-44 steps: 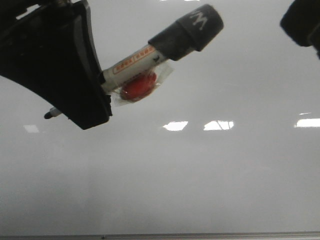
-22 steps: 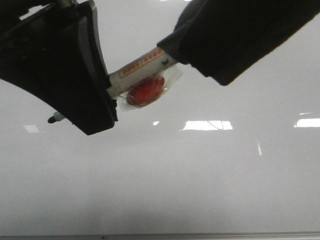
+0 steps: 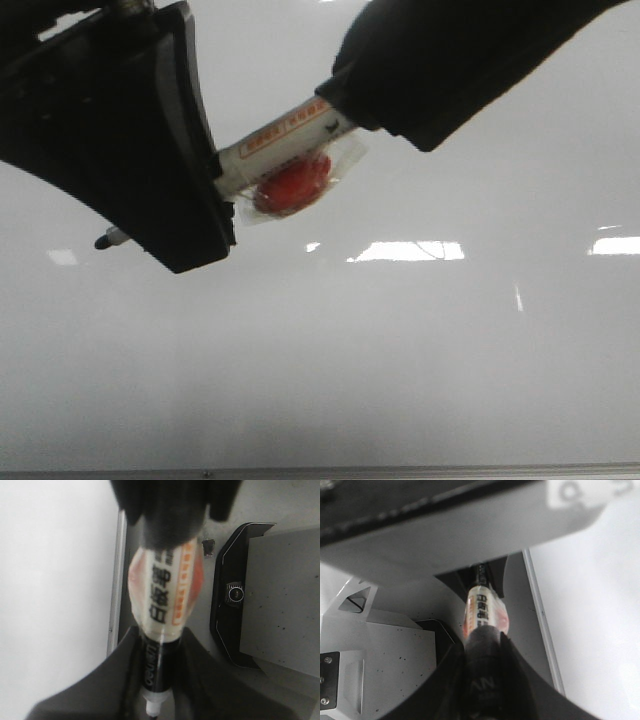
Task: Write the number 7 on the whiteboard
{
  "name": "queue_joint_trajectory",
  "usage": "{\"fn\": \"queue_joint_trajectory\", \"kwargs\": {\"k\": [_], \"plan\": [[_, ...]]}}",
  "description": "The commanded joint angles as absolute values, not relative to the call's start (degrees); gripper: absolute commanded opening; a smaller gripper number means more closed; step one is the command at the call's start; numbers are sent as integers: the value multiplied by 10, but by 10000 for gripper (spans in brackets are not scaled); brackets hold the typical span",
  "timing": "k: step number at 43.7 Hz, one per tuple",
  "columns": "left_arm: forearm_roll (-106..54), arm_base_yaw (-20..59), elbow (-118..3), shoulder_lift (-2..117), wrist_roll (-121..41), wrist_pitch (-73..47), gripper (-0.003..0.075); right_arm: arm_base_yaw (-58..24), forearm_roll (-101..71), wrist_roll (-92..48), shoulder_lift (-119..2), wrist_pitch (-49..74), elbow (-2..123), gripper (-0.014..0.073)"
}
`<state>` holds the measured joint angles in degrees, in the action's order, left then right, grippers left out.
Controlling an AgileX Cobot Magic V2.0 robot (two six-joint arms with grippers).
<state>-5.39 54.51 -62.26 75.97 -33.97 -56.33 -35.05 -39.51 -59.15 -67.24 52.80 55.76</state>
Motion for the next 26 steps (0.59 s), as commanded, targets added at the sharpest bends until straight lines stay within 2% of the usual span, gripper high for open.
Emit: {"fn": "queue_joint_trajectory", "kwargs": {"k": [1, 7, 9, 17, 26], "plan": [[-62, 550, -644, 745, -337, -538, 144, -351, -423, -597, -662, 516, 578, 10], [-62, 550, -644, 743, -334, -538, 375, -351, -423, -597, -662, 518, 578, -15], [-62, 550, -644, 740, -334, -537, 412, -351, -423, -597, -662, 518, 578, -27], [-57, 541, -644, 707, -302, -518, 430, -350, -409, -580, -661, 508, 578, -39], [-50, 470, -640, 643, -261, -517, 429, -312, -309, -497, -632, 505, 578, -39]]}}
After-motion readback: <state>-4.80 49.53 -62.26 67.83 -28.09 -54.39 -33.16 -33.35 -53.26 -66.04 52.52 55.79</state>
